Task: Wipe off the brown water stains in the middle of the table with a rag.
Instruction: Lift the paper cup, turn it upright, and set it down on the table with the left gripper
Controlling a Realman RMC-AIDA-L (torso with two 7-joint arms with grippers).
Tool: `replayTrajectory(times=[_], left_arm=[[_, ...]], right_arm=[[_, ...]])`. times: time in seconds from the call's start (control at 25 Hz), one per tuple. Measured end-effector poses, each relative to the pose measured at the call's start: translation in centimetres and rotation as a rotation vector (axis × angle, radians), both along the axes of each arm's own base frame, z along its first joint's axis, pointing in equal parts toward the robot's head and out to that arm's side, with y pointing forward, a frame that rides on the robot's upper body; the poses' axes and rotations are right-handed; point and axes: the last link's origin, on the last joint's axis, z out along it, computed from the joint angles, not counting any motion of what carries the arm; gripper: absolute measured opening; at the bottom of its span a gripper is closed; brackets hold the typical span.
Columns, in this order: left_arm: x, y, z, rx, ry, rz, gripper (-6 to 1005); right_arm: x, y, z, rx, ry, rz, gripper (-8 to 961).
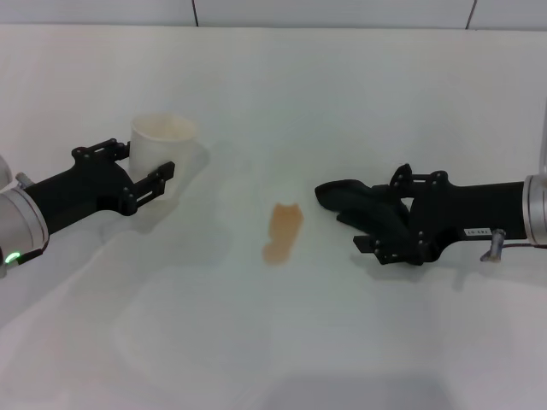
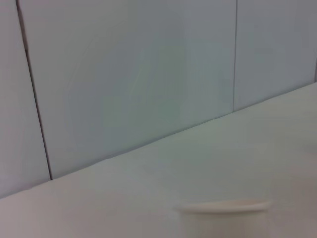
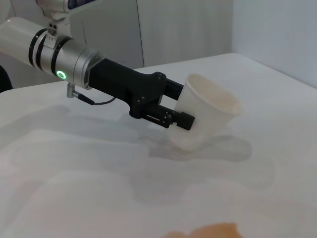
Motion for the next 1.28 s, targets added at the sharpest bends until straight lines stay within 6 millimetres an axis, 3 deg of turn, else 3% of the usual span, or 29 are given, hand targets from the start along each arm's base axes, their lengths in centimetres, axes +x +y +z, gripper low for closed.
replayTrajectory(times=[0.52,0.96,1.28], left_arm=[[-0.7,-0.5,0.4,0.012,-0.017,0.039,581],[-1.9,-1.2,-0.2,-0.011,0.032,0.076,740],[-2.5,-2.5,-0.6,-0.03,0.015,0.09,789]], right_arm=[[0.0,-0.5,-0.5,-0.02,-0.005,0.007,796],[-0.3,-0.8,-1.2,-0.037,-0.012,0.024,795],[-0.5,-0.9,-1.3,-0.044,-0.014,0.031,793]])
